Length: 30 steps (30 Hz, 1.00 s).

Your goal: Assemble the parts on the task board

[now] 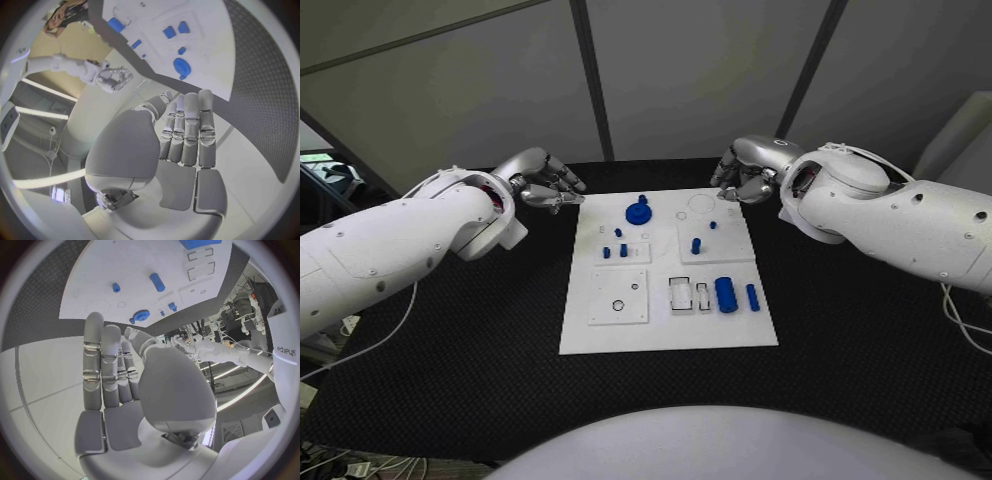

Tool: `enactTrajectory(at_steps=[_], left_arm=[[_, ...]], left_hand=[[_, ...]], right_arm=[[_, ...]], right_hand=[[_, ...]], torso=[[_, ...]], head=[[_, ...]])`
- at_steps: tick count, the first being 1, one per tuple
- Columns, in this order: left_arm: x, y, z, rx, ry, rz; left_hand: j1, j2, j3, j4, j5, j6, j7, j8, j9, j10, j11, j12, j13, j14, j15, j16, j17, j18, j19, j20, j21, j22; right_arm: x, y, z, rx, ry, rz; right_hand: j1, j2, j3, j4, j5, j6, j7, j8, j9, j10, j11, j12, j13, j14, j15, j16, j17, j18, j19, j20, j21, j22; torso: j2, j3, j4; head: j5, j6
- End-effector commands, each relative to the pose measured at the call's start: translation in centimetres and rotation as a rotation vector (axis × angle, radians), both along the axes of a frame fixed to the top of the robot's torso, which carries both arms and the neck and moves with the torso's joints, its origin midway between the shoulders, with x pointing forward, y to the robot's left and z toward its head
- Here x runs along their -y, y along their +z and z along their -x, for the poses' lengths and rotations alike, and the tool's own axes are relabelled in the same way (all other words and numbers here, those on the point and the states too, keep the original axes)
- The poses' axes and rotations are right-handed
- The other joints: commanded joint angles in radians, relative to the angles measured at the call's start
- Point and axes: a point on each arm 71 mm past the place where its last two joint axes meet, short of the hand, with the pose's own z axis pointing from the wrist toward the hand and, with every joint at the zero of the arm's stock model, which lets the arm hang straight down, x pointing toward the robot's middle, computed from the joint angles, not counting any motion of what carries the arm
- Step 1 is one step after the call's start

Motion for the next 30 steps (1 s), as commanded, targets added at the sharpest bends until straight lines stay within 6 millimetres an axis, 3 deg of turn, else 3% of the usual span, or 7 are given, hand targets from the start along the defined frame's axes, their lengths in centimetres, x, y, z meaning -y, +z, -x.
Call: enactTrajectory(at_steps=[1, 5, 7, 10, 21, 26, 30], left_arm=[[0.0, 0.9, 0.9, -0.045, 0.073, 0.413], [0.5, 1.1, 2.5, -0.076, 0.071, 0.576], [0.8, 1.3, 3.0, -0.086, 0.065, 0.623], [1.1, 1.5, 3.6, -0.094, 0.058, 0.674], [1.3, 2.0, 4.7, -0.107, 0.056, 0.748], [1.4, 2.1, 4.9, -0.113, 0.057, 0.765], [1.5, 2.1, 4.9, -0.115, 0.053, 0.771]], left_hand=[[-0.002, 0.009, -0.012, 0.0, -0.006, 0.014, -0.001, 0.007, -0.002, -0.003, 0.001, 0.031, 0.018, -0.048, 0.004, -0.02, -0.007, -0.034, -0.042, 0.004, -0.032, -0.014], [0.001, 0.019, -0.022, -0.002, -0.006, 0.018, 0.003, 0.013, -0.003, -0.038, 0.008, 0.053, 0.032, -0.104, 0.015, -0.053, -0.019, -0.035, -0.083, 0.013, -0.067, -0.034], [0.001, 0.022, -0.025, -0.003, -0.006, 0.018, 0.004, 0.013, -0.004, -0.044, 0.009, 0.056, 0.034, -0.107, 0.015, -0.055, -0.021, -0.035, -0.086, 0.015, -0.071, -0.037], [0.001, 0.024, -0.027, -0.002, -0.006, 0.017, 0.004, 0.014, -0.004, -0.051, 0.01, 0.059, 0.035, -0.109, 0.016, -0.057, -0.022, -0.035, -0.087, 0.016, -0.074, -0.039], [-0.002, 0.025, -0.034, -0.001, -0.006, 0.013, 0.007, 0.014, -0.005, -0.064, 0.013, 0.063, 0.037, -0.111, 0.019, -0.06, -0.024, -0.034, -0.088, 0.018, -0.08, -0.045], [-0.002, 0.026, -0.035, -0.001, -0.006, 0.012, 0.008, 0.013, -0.006, -0.067, 0.014, 0.064, 0.038, -0.112, 0.019, -0.061, -0.024, -0.034, -0.088, 0.019, -0.081, -0.046], [-0.001, 0.026, -0.035, -0.002, -0.006, 0.011, 0.008, 0.014, -0.006, -0.069, 0.014, 0.065, 0.038, -0.112, 0.02, -0.061, -0.025, -0.034, -0.087, 0.019, -0.081, -0.047]], right_arm=[[-0.1, -0.3, 0.6, 0.036, 0.004, 0.082], [0.1, -1.4, 1.4, 0.015, 0.008, 0.111], [0.2, -1.9, 1.7, 0.007, 0.008, 0.122], [0.2, -2.5, 2.0, -0.002, 0.01, 0.136], [-0.6, -4.1, 1.8, -0.01, 0.016, 0.162], [-0.9, -4.5, 1.5, -0.013, 0.019, 0.167], [-1.1, -5.0, 1.3, -0.015, 0.017, 0.173]], right_hand=[[-0.014, -0.004, 0.015, 0.002, 0.004, -0.005, 0.004, -0.005, -0.001, -0.006, 0.003, -0.006, 0.0, 0.035, 0.004, 0.084, 0.081, -0.019, -0.011, 0.006, 0.085, 0.087], [-0.02, -0.013, 0.023, 0.007, 0.004, -0.022, 0.014, -0.009, -0.004, -0.024, 0.011, -0.018, -0.004, 0.038, 0.008, 0.161, 0.157, -0.035, -0.004, 0.012, 0.191, 0.204], [-0.021, -0.018, 0.03, 0.008, 0.003, -0.027, 0.017, -0.008, -0.004, -0.028, 0.012, -0.022, -0.003, 0.035, 0.01, 0.192, 0.186, -0.039, -0.006, 0.015, 0.231, 0.245], [-0.022, -0.023, 0.04, 0.01, 0.003, -0.031, 0.018, -0.007, -0.003, -0.032, 0.015, -0.025, -0.004, 0.029, 0.012, 0.227, 0.219, -0.041, -0.015, 0.018, 0.274, 0.288], [-0.027, -0.038, 0.048, 0.011, -0.001, -0.061, 0.024, -0.01, -0.006, -0.077, 0.026, -0.032, -0.007, 0.022, 0.019, 0.28, 0.266, -0.043, -0.035, 0.03, 0.338, 0.35], [-0.026, -0.037, 0.05, 0.01, -0.001, -0.065, 0.025, -0.008, -0.005, -0.082, 0.027, -0.029, -0.006, 0.022, 0.021, 0.298, 0.284, -0.044, -0.039, 0.033, 0.358, 0.371], [-0.024, -0.037, 0.053, 0.009, -0.001, -0.067, 0.026, -0.008, -0.005, -0.085, 0.028, -0.027, -0.006, 0.022, 0.022, 0.312, 0.296, -0.044, -0.042, 0.036, 0.375, 0.388]], torso=[[0.001, 0.0014, -0.0015], [0.0, 0.0003, 0.0036], [-0.003, -0.003, 0.0107], [-0.006, -0.0056, 0.0154], [-0.004, -0.0063, 0.0118], [-0.005, -0.0084, 0.0177], [-0.005, -0.0059, 0.0153]], head=[[-0.013, 0.0], [-0.022, 0.001], [-0.029, 0.001], [-0.031, 0.006], [-0.025, 0.016], [-0.027, 0.019], [-0.021, 0.02]])
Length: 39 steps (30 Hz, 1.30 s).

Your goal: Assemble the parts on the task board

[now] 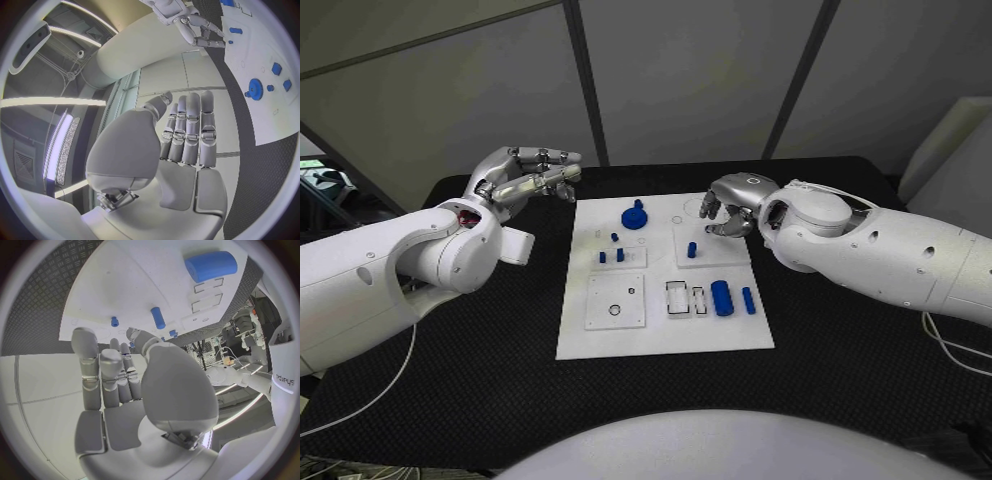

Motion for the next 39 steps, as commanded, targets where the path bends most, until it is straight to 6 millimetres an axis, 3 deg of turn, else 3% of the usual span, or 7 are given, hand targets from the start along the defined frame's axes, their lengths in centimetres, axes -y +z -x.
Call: enactTrajectory(at_steps=[1, 14, 17, 23, 35, 39], left_arm=[[0.0, 0.3, 0.0, 0.009, 0.009, 0.041], [0.2, 0.2, 0.0, 0.008, 0.004, 0.045], [0.1, 0.2, -0.1, 0.008, 0.003, 0.045], [0.1, 0.2, -0.1, 0.007, 0.002, 0.045], [0.2, 0.1, -0.2, 0.001, 0.0, 0.044], [0.3, 0.1, -0.2, 0.0, -0.002, 0.045]], left_hand=[[-0.003, 0.01, -0.005, 0.0, -0.006, -0.001, 0.002, 0.002, -0.001, -0.006, 0.002, 0.004, 0.001, -0.008, 0.001, -0.006, -0.001, -0.027, -0.003, 0.001, -0.002, -0.001], [-0.001, 0.011, -0.006, -0.001, -0.006, -0.002, 0.003, 0.002, -0.002, -0.009, 0.003, 0.006, 0.002, -0.008, 0.001, -0.007, -0.002, -0.027, -0.002, 0.002, -0.003, -0.002], [-0.001, 0.011, -0.006, -0.001, -0.006, -0.002, 0.003, 0.002, -0.002, -0.009, 0.003, 0.006, 0.002, -0.008, 0.001, -0.007, -0.002, -0.027, -0.002, 0.002, -0.003, -0.002], [0.0, 0.012, -0.006, -0.002, -0.005, -0.003, 0.004, 0.002, -0.002, -0.01, 0.003, 0.008, 0.002, -0.008, 0.001, -0.007, -0.002, -0.027, -0.002, 0.002, -0.003, -0.003], [0.007, 0.016, -0.009, -0.007, -0.005, -0.007, 0.008, 0.002, -0.003, -0.018, 0.005, 0.015, 0.005, -0.008, 0.002, -0.008, -0.004, -0.026, 0.002, 0.002, -0.005, -0.007], [0.007, 0.016, -0.009, -0.007, -0.005, -0.008, 0.008, 0.002, -0.003, -0.019, 0.006, 0.015, 0.005, -0.008, 0.003, -0.008, -0.004, -0.026, 0.002, 0.003, -0.005, -0.007]], right_arm=[[0.0, -0.2, -0.2, 0.013, 0.004, 0.028], [-0.3, -1.0, -1.0, 0.0, -0.001, 0.067], [-0.3, -1.2, -1.1, -0.008, -0.005, 0.074], [-0.3, -1.4, -1.3, -0.026, -0.008, 0.087], [-0.6, -2.2, -1.1, -0.064, -0.005, 0.103], [-0.7, -2.4, -1.1, -0.078, -0.006, 0.11]], right_hand=[[0.002, -0.011, 0.005, -0.001, -0.001, -0.008, 0.002, -0.001, 0.0, -0.008, -0.002, -0.001, 0.0, 0.022, 0.007, 0.007, 0.005, -0.021, -0.006, 0.0, 0.01, 0.008], [0.006, -0.007, 0.012, -0.004, -0.002, -0.011, 0.003, 0.0, 0.001, -0.015, -0.001, 0.001, 0.0, 0.02, 0.008, 0.026, 0.021, -0.02, -0.014, 0.005, 0.033, 0.03], [0.006, -0.007, 0.013, -0.004, -0.002, -0.011, 0.002, 0.0, 0.001, -0.016, -0.001, 0.001, 0.0, 0.021, 0.008, 0.033, 0.028, -0.021, -0.014, 0.006, 0.04, 0.038], [0.006, -0.003, 0.017, -0.005, -0.002, -0.007, 0.0, 0.003, 0.002, -0.014, -0.002, 0.004, 0.0, 0.025, 0.008, 0.059, 0.054, -0.024, -0.01, 0.008, 0.072, 0.075], [0.007, 0.015, 0.037, -0.005, 0.002, 0.017, -0.006, 0.01, 0.007, 0.006, -0.008, 0.013, 0.001, 0.029, 0.005, 0.109, 0.101, -0.032, -0.007, 0.009, 0.142, 0.154], [0.012, 0.024, 0.054, -0.008, -0.022, 0.024, -0.006, 0.01, 0.008, 0.012, -0.009, 0.014, 0.001, 0.029, 0.004, 0.124, 0.114, -0.035, -0.008, 0.01, 0.164, 0.179]], torso=[[0.0, 0.0014, -0.0005], [0.0, 0.0019, 0.0], [-0.001, 0.0025, -0.0024], [0.0, 0.0014, -0.0012], [0.0, 0.0023, -0.0014], [0.0, 0.0021, -0.0016]], head=[[0.006, 0.0], [0.01, 0.001], [0.011, -0.001], [0.01, -0.005], [0.014, -0.01], [0.015, -0.01]])
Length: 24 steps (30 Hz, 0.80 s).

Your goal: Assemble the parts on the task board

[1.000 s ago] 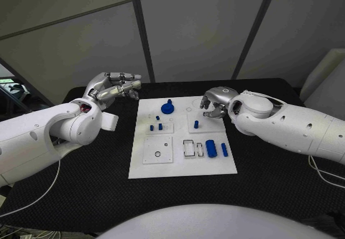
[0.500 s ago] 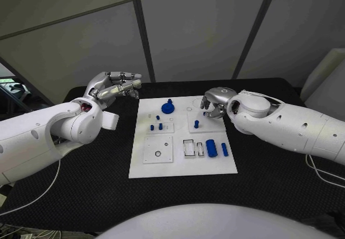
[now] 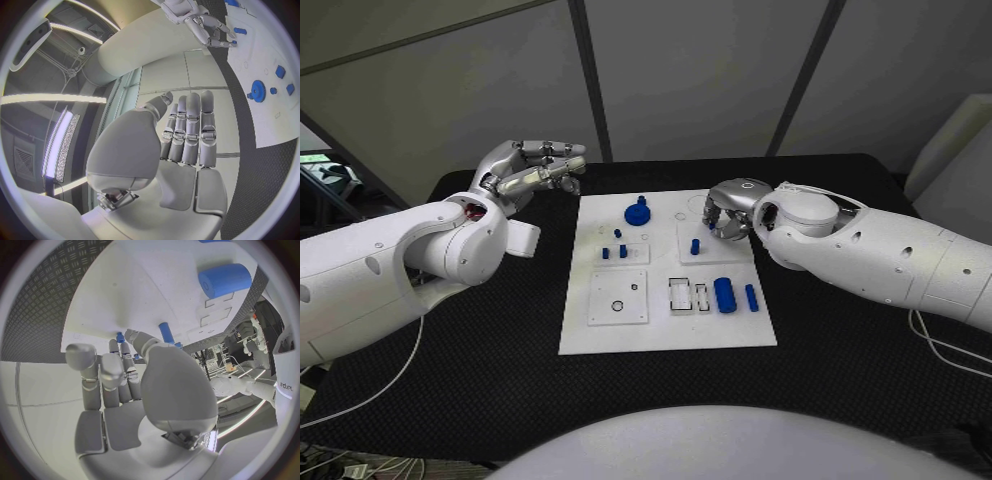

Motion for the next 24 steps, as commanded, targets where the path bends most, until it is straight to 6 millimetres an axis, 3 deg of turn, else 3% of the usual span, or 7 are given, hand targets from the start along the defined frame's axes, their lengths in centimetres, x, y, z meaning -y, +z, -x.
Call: enactTrajectory(at_steps=[1, 15, 24], left_arm=[[0.15, 0.16, -0.02, 0.009, -0.009, 0.012], [0.19, 0.12, -0.07, 0.006, -0.011, 0.012], [0.19, 0.08, -0.11, 0.004, -0.011, 0.011]], left_hand=[[0.002, 0.011, -0.004, -0.001, -0.005, -0.003, 0.002, 0.002, -0.001, -0.007, 0.0, 0.003, 0.001, -0.008, 0.002, -0.004, -0.001, -0.026, 0.002, 0.003, -0.005, -0.001], [0.002, 0.012, -0.004, -0.002, -0.005, -0.004, 0.003, 0.002, -0.002, -0.008, 0.001, 0.004, 0.002, -0.008, 0.003, -0.004, -0.001, -0.026, 0.003, 0.003, -0.006, -0.002], [0.003, 0.012, -0.004, -0.002, -0.005, -0.005, 0.004, 0.002, -0.002, -0.01, 0.002, 0.005, 0.002, -0.008, 0.003, -0.004, -0.001, -0.026, 0.003, 0.003, -0.006, -0.002]], right_arm=[[-0.05, -0.31, 0.01, -0.027, 0.001, 0.023], [0.1, -1.0, -0.08, -0.045, -0.011, 0.034], [0.11, -0.72, -0.21, -0.004, -0.017, 0.007]], right_hand=[[0.001, 0.01, 0.013, -0.002, -0.013, 0.014, -0.001, 0.004, 0.002, 0.012, -0.001, 0.008, 0.001, 0.029, 0.004, 0.013, 0.012, -0.02, 0.0, 0.003, 0.019, 0.023], [0.003, 0.02, 0.033, -0.007, -0.017, 0.023, -0.002, 0.004, 0.004, 0.021, -0.003, 0.009, 0.001, 0.029, 0.003, 0.031, 0.027, -0.024, 0.0, 0.003, 0.05, 0.057], [0.015, 0.05, 0.061, -0.024, -0.039, 0.071, -0.012, 0.023, 0.015, 0.073, -0.016, 0.025, 0.008, 0.032, -0.008, 0.062, 0.052, -0.032, 0.009, -0.004, 0.104, 0.121]], torso=[[0.001, 0.0001, -0.0001], [0.0, -0.0003, 0.0005], [0.0, 0.0001, -0.001]], head=[[0.001, 0.0], [0.002, -0.004], [0.002, -0.007]])
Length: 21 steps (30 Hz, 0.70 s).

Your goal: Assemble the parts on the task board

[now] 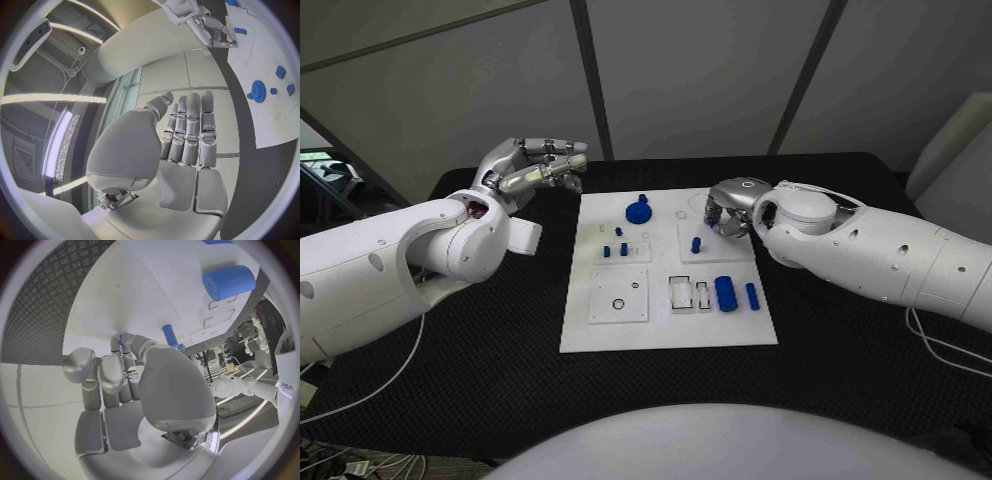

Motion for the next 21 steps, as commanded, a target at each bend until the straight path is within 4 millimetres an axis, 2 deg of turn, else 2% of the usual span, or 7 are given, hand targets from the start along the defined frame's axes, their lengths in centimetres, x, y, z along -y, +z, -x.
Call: enactTrajectory(at_steps=[1, 10, 21], left_arm=[[0.1, 0.1, 0.0, 0.005, -0.011, 0.01], [0.1, 0.1, -0.1, 0.004, -0.011, 0.01], [0.0, 0.1, -0.1, 0.003, -0.009, 0.009]], left_hand=[[-0.001, 0.008, -0.005, -0.002, -0.005, -0.005, 0.004, 0.002, -0.001, -0.006, -0.002, 0.005, 0.001, -0.004, 0.0, -0.004, -0.002, -0.026, 0.003, 0.003, -0.006, -0.001], [-0.001, 0.008, -0.005, -0.002, -0.005, -0.005, 0.004, 0.002, -0.001, -0.006, -0.002, 0.005, 0.001, -0.004, 0.0, -0.004, -0.002, -0.026, 0.003, 0.003, -0.006, -0.001], [0.0, 0.009, -0.005, -0.003, -0.005, -0.006, 0.005, 0.002, -0.001, -0.008, -0.001, 0.006, 0.002, -0.004, 0.0, -0.005, -0.002, -0.026, 0.004, 0.003, -0.006, -0.001]], right_arm=[[0.1, -0.3, 0.1, 0.011, -0.003, -0.005], [-0.1, 0.4, 0.1, 0.088, 0.001, -0.041], [-0.1, 1.1, 0.4, 0.158, 0.009, -0.078]], right_hand=[[0.0, 0.017, 0.01, -0.003, -0.012, 0.019, -0.005, 0.01, 0.006, 0.021, -0.007, 0.01, 0.004, 0.032, -0.009, 0.009, 0.003, -0.018, 0.011, -0.005, 0.019, 0.024], [-0.001, 0.033, 0.024, -0.014, -0.015, 0.049, -0.014, 0.022, 0.017, 0.058, -0.018, 0.014, 0.01, 0.031, -0.019, 0.019, 0.007, -0.027, 0.023, -0.014, 0.063, 0.081], [-0.001, 0.029, 0.026, -0.02, -0.012, 0.052, -0.015, 0.022, 0.019, 0.063, -0.019, 0.012, 0.01, 0.031, -0.021, 0.022, 0.008, -0.029, 0.026, -0.016, 0.073, 0.093]], torso=[[0.0, 0.0, -0.0012], [-0.001, 0.0003, -0.0009], [0.0, 0.0001, -0.002]], head=[[-0.001, -0.002], [0.0, -0.002], [-0.001, 0.0]])
